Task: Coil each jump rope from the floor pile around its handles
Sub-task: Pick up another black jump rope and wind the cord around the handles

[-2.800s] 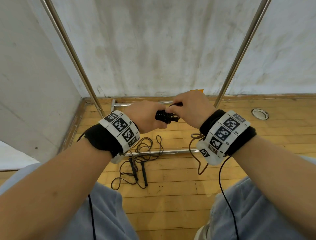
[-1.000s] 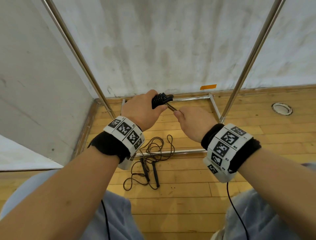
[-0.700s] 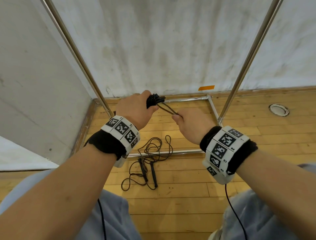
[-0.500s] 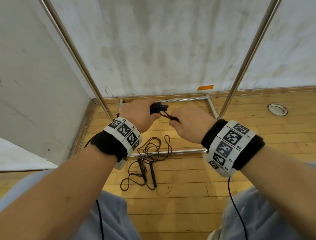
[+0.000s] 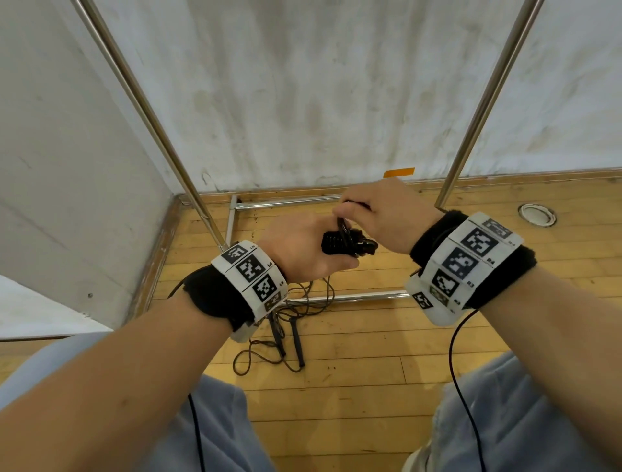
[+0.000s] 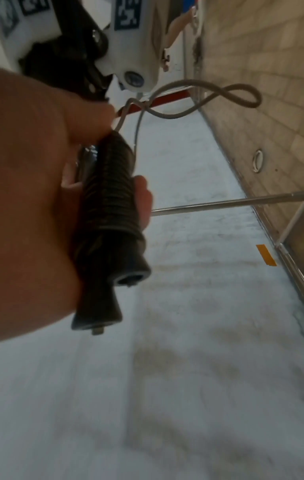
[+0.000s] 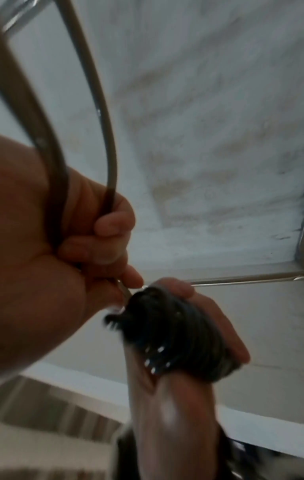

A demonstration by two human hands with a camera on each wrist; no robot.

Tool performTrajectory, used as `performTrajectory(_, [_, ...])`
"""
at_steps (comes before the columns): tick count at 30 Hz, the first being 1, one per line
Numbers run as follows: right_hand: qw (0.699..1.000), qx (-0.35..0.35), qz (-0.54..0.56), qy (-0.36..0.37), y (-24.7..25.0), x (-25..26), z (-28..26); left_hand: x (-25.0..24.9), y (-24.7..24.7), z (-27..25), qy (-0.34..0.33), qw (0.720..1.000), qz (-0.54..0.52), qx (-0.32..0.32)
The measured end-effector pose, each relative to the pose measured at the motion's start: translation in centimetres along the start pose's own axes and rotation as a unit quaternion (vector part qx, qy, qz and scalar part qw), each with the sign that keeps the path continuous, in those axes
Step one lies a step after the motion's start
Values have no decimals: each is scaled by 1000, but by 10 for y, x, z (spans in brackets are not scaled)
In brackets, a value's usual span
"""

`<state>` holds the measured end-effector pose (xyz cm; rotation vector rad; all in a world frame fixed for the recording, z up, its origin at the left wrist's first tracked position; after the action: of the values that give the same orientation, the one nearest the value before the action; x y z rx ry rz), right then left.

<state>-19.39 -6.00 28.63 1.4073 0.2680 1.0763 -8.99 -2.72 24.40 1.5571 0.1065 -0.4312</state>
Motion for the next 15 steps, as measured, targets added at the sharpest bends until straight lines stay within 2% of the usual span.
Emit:
performTrajectory(4, [991, -53, 116, -47, 9, -12, 0, -2, 14, -10, 53, 991, -80, -89])
performTrajectory(6, [980, -61, 177, -68, 8, -15, 1, -5, 19, -13, 58, 988, -93, -109])
performTrajectory(11, [915, -94, 370, -128, 2, -25, -2, -13, 32, -17, 49, 978, -150, -139])
performTrajectory(15, [865, -83, 468, -159, -17, -24, -2, -7, 38, -15, 87, 959, -213, -164])
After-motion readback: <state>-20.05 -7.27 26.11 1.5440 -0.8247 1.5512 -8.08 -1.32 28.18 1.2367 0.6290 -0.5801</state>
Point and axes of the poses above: each hand's wrist, its own z-axis towards the middle knuckle, its own y-axis out of the back of the hand, x = y × z, the point moved 6 cm from there along z, towards the middle knuckle, and after that the axes turned 5 degrees about y, right-handed, at the moved point
